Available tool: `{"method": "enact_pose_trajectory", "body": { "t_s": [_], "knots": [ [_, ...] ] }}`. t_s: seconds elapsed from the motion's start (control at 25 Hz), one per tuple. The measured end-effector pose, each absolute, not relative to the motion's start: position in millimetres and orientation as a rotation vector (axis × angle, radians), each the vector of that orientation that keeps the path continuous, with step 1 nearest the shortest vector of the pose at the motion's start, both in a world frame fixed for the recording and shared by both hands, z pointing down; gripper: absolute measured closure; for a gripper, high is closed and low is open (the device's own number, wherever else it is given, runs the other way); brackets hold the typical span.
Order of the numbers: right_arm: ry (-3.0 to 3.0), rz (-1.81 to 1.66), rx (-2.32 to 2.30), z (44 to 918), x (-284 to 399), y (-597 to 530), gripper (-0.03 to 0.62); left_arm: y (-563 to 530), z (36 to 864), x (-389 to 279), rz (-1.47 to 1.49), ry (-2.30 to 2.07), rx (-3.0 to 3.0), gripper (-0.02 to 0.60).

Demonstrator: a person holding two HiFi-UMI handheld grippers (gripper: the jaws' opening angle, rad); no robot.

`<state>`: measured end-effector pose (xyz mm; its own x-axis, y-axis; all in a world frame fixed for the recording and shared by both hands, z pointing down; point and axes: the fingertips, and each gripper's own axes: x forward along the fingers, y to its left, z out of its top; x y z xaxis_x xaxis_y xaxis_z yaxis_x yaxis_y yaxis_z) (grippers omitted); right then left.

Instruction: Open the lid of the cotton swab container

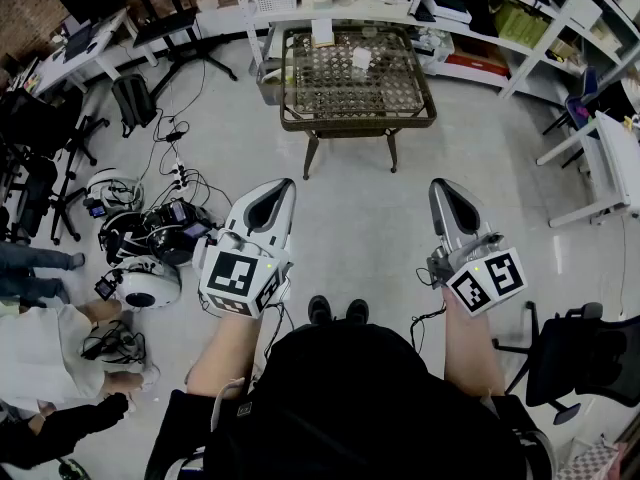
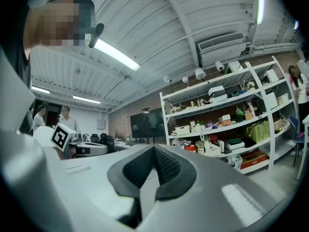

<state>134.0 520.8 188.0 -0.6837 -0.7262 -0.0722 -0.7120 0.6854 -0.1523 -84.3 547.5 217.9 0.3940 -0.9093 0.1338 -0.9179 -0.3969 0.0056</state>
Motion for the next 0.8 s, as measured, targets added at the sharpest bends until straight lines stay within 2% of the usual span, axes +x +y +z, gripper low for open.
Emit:
{"method": "enact_pose_trajectory", "body": {
  "t_s": [0.4,0.8],
  "knots": [
    [2.753,-0.202,-1.198,197,156,522,0.586,543,225,-60,0.195,-1.645,2.555,0.578],
    [2.681,-0.254,-1.222,198,207,525,0.583,553,240,-11,0.263,-1.604,2.557,0.578]
  ]
}}
